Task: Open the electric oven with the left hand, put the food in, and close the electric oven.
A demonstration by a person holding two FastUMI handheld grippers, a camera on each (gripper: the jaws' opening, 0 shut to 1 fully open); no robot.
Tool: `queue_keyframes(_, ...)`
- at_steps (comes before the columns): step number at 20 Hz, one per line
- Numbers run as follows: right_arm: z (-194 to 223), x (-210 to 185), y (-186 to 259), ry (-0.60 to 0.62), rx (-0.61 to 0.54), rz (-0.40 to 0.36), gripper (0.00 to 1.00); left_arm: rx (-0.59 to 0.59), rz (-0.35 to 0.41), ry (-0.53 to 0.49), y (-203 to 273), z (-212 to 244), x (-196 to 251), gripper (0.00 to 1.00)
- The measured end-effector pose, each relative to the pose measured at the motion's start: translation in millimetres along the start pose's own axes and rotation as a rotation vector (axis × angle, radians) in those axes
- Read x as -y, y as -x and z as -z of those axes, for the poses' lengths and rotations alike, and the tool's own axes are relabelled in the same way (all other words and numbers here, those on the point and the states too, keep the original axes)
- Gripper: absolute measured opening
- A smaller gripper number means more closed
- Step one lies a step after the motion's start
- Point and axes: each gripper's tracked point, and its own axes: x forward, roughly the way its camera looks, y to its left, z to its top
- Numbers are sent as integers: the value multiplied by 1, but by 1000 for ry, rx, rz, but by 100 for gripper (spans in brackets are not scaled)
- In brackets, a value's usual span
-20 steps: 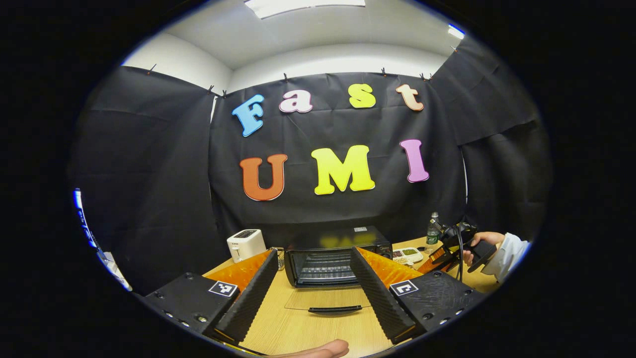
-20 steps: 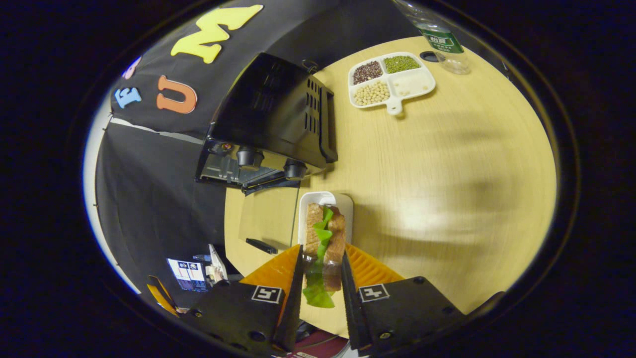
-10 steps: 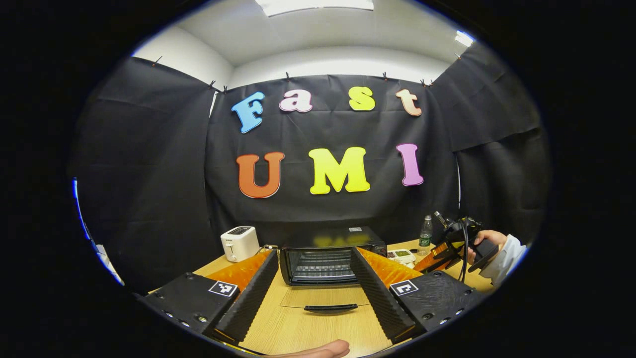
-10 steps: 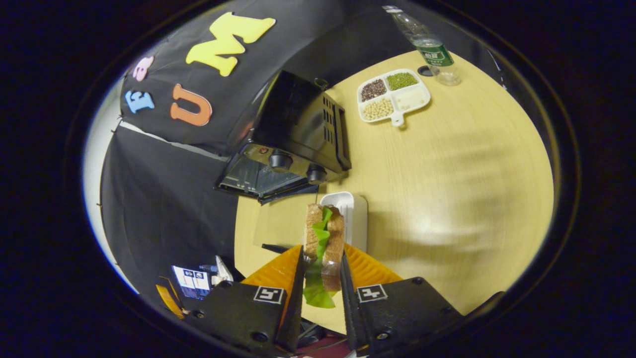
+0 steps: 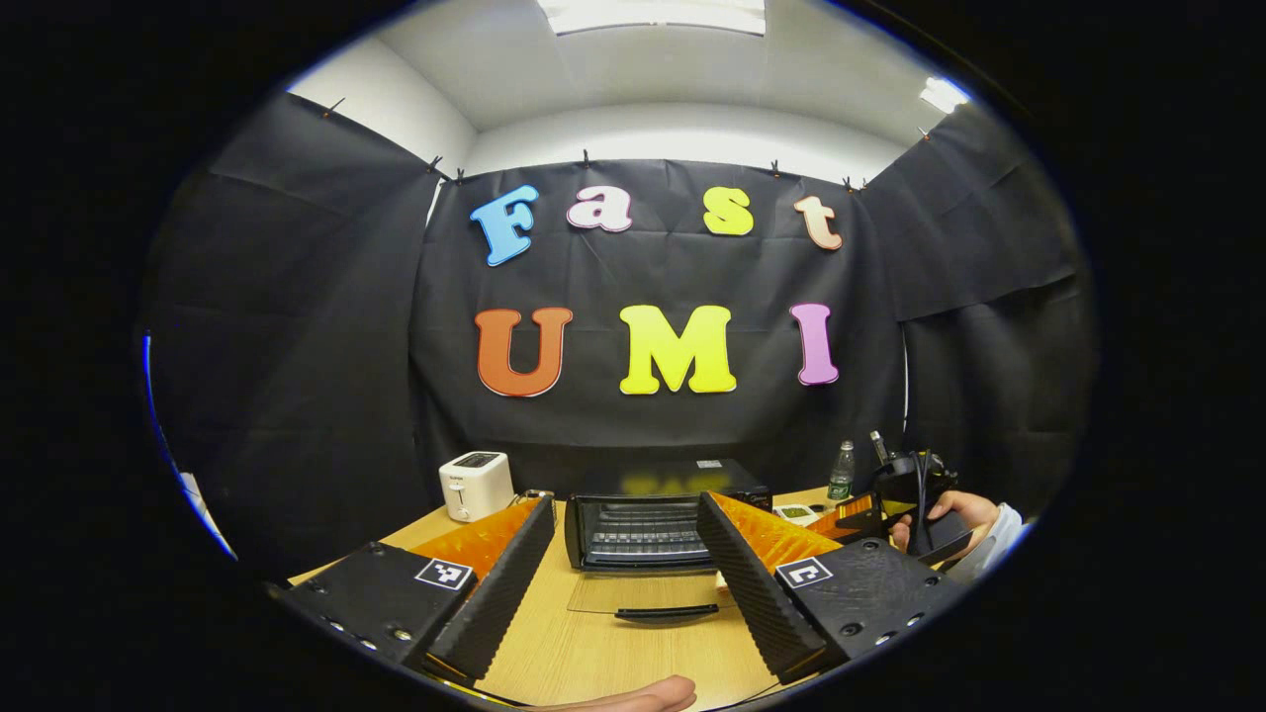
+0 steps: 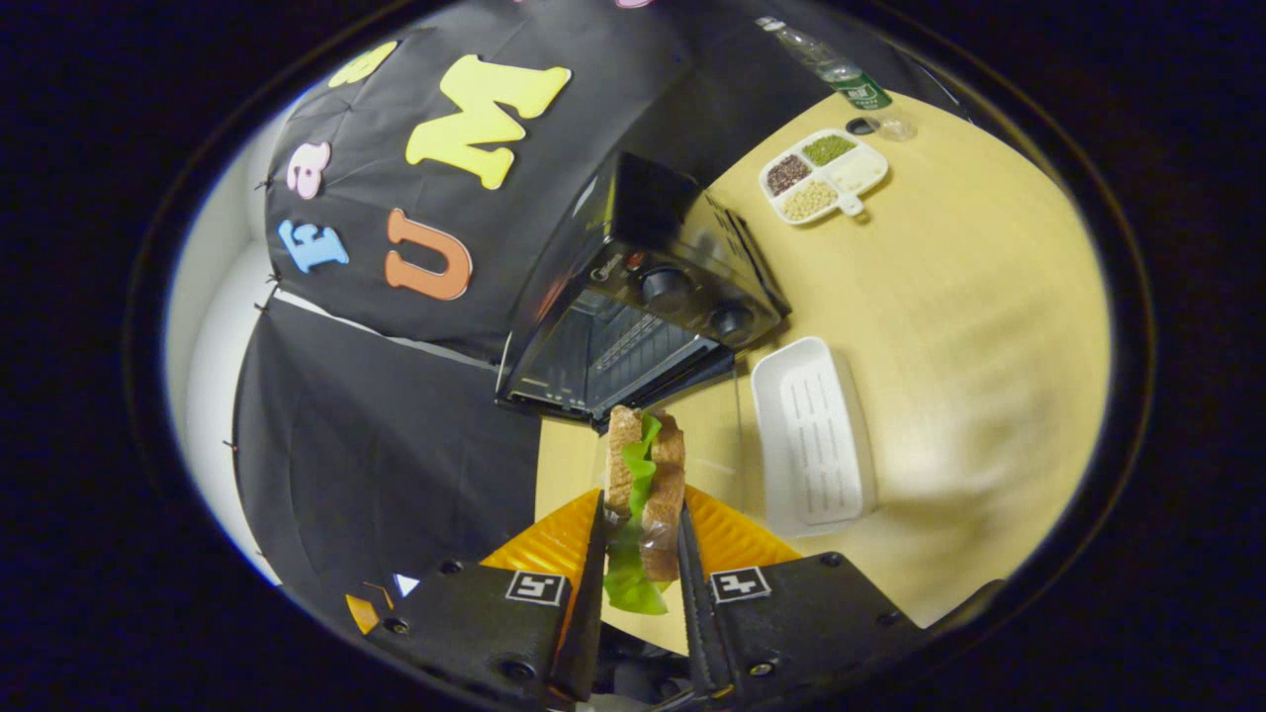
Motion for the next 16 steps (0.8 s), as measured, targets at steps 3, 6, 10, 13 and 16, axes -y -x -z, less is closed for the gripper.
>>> queue_keyframes(3, 8, -15, -38, -57, 71, -48, 36, 3, -20, 1, 3, 2, -19, 95)
queue_keyframes(6, 1, -29, -67, -136, 216, -72, 36, 0, -39, 32, 7, 6, -36, 96)
queue_keyframes(10, -21, -47, -102, -167, 427, -87, 36, -4, -64, 53, 12, 9, -56, 95)
queue_keyframes(13, -30, -56, -130, -148, 527, -72, 36, -13, -62, 66, 15, 12, -64, 94)
queue_keyframes(16, -37, -53, -164, -183, 571, -40, 36, -27, -66, 43, 13, 17, -73, 95)
